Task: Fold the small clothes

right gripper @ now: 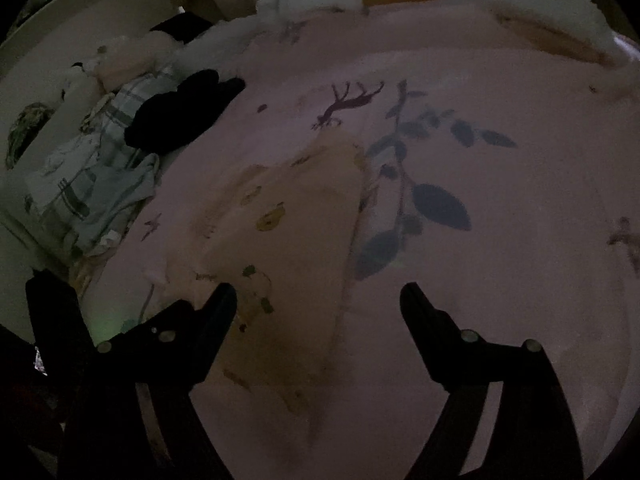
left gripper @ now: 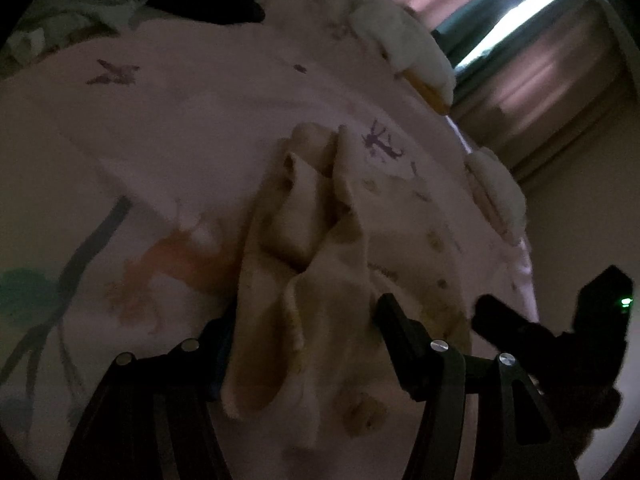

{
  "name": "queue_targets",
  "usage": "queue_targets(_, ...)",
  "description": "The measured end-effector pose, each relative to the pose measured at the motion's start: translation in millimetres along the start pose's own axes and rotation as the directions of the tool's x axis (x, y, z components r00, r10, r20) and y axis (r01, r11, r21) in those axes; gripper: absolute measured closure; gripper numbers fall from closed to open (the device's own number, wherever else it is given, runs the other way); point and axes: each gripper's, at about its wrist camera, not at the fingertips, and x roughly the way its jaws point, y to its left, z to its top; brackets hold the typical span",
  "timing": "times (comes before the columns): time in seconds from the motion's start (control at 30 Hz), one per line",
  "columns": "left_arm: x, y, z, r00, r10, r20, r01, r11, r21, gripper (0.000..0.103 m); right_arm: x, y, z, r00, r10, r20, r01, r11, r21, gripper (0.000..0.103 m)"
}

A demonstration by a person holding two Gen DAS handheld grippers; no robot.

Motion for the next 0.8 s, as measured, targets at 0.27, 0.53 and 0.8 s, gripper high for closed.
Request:
queue_targets(0.27,20,10,16,0.990,-0.114,-0.078,0.110,0.992,-0.058,0.053,53,-4,6,0.985,0.149,-0.084,-0.144,0.987,0.070,0.023)
queue_targets(0.53,20,-2,8,0.998,-0.050,-0.048,0.049,0.998,-0.039,0.074,57,20,-1,0.995,0.093,-0.031,-0.095,0.991,-0.094,0.069)
queue_targets(0.8,-13,-47,3,0.994,-0.085,0.070,0.074,0.985,0.155,0.079,18,19,8,0.988,0.141,0.059,-0.132,0.983,-0.129,0.076)
